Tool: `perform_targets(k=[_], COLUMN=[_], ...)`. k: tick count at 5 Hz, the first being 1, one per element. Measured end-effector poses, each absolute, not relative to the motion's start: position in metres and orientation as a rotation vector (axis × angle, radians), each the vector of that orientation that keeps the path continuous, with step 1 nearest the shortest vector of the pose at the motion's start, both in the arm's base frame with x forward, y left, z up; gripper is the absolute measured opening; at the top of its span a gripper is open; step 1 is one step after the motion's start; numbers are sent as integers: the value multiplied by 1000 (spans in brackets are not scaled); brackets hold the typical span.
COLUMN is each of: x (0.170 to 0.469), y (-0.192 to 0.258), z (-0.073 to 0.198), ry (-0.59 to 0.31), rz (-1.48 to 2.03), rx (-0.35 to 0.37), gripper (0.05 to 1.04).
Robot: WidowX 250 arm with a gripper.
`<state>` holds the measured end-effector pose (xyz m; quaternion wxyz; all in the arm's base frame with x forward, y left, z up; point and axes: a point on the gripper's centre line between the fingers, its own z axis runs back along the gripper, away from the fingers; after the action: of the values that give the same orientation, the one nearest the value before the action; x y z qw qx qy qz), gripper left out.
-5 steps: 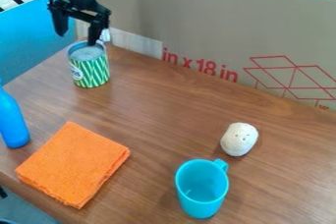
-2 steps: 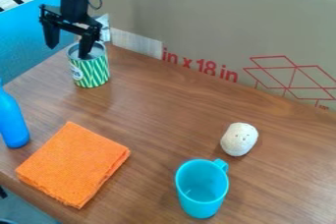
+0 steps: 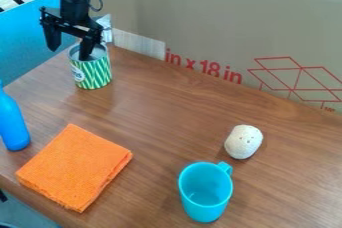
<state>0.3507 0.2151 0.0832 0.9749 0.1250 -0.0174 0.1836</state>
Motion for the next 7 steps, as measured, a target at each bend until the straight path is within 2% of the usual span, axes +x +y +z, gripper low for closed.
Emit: perform_targets(k=[1, 3, 4, 5, 7], x=[347, 337, 326, 326, 342], y=[209, 138, 104, 74, 6], z=[83, 79, 77, 73, 69], ry=[-23, 61, 91, 81, 43], rz=[362, 273, 209, 118, -70], rx=[218, 51, 3, -66, -135], gripper=[1001, 1001, 1001, 1001, 1001])
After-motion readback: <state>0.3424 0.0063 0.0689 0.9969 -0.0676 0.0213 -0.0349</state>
